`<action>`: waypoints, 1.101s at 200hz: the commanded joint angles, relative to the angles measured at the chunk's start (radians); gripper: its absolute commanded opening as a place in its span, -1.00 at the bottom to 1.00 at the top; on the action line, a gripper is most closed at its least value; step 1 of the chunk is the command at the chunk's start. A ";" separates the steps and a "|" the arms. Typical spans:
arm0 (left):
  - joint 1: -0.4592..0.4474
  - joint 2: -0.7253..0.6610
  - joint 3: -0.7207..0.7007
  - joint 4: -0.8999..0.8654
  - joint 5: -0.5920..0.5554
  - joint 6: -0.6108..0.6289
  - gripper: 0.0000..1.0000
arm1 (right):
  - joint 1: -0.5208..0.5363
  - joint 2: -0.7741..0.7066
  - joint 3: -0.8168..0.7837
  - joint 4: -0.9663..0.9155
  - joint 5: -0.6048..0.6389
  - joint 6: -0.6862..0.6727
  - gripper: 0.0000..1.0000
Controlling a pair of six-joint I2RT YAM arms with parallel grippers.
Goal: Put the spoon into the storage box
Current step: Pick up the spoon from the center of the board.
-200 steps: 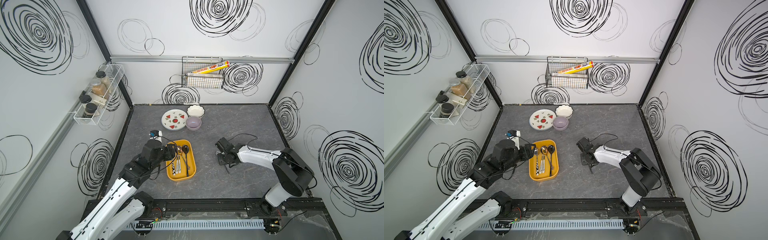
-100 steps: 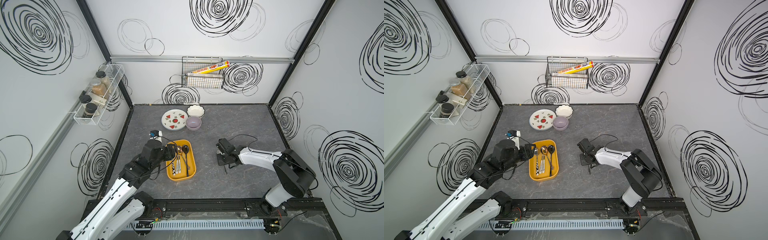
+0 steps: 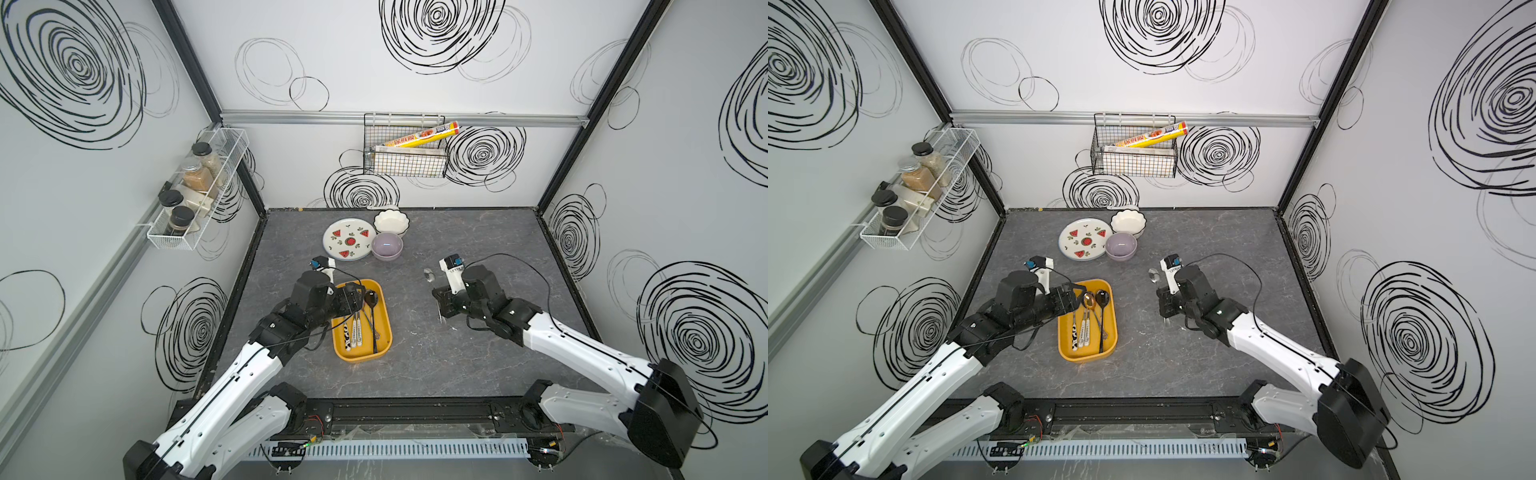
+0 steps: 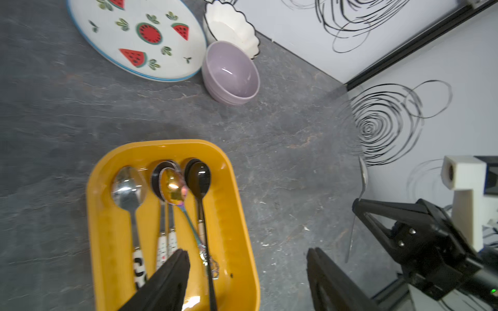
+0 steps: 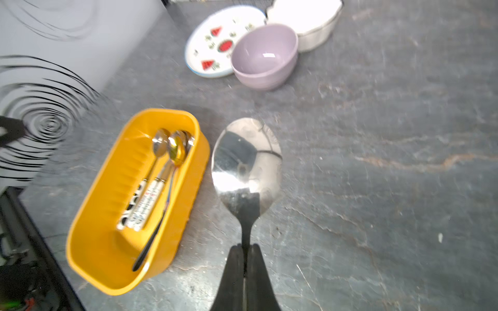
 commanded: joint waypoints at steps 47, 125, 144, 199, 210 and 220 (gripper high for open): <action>-0.029 0.206 0.047 0.451 0.306 -0.198 0.54 | 0.007 -0.061 -0.074 0.121 -0.086 -0.032 -1.00; -0.146 0.427 0.140 0.538 0.280 -0.190 0.47 | 0.021 -0.018 -0.058 0.117 -0.133 -0.045 -1.00; -0.154 0.485 0.170 0.528 0.284 -0.194 0.38 | 0.025 -0.021 -0.060 0.117 -0.134 -0.050 -1.00; -0.176 0.582 0.225 0.525 0.297 -0.204 0.08 | 0.032 -0.010 -0.058 0.116 -0.143 -0.057 -1.00; -0.181 0.594 0.231 0.524 0.297 -0.206 0.05 | 0.032 -0.007 -0.059 0.117 -0.142 -0.058 -1.00; -0.184 0.600 0.232 0.528 0.296 -0.208 -0.01 | 0.033 -0.005 -0.060 0.118 -0.146 -0.058 -1.00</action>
